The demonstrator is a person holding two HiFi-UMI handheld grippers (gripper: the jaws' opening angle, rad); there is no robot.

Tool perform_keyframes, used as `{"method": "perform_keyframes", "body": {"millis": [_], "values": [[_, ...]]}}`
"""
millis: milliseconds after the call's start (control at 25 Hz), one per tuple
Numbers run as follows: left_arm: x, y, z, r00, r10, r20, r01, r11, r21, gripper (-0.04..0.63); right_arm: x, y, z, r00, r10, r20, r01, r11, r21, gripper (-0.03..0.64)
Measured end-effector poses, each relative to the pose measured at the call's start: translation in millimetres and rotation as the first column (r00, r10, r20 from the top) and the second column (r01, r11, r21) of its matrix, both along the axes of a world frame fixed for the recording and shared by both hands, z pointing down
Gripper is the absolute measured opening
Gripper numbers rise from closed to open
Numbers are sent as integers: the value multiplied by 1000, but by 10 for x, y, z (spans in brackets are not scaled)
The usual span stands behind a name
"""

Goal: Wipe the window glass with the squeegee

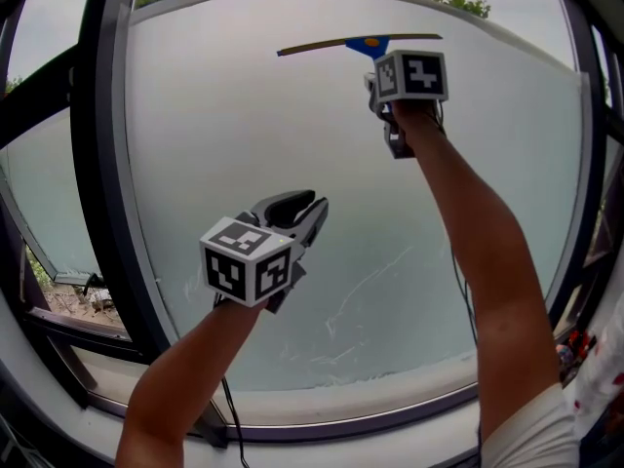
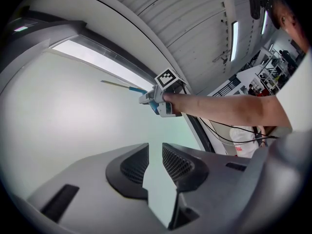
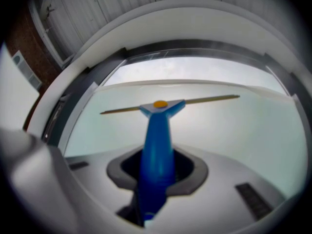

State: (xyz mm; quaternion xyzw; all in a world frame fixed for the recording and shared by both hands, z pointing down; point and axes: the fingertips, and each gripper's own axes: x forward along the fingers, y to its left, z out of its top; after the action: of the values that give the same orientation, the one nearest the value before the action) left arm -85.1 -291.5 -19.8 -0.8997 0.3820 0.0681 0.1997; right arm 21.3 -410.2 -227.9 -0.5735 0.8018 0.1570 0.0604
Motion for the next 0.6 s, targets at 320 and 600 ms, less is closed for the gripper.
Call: {"method": "perform_keyframes", "body": {"millis": [320, 600], "values": [[-15, -27, -54, 1000, -2, 8, 2, 1000, 4, 107, -30, -241, -311, 1000, 7, 21, -7, 1000, 1, 115], [-85, -43, -20, 1000, -12, -7, 11, 1000, -4, 107, -12, -353, -323, 996, 36, 82, -31, 998, -56, 115]]}}
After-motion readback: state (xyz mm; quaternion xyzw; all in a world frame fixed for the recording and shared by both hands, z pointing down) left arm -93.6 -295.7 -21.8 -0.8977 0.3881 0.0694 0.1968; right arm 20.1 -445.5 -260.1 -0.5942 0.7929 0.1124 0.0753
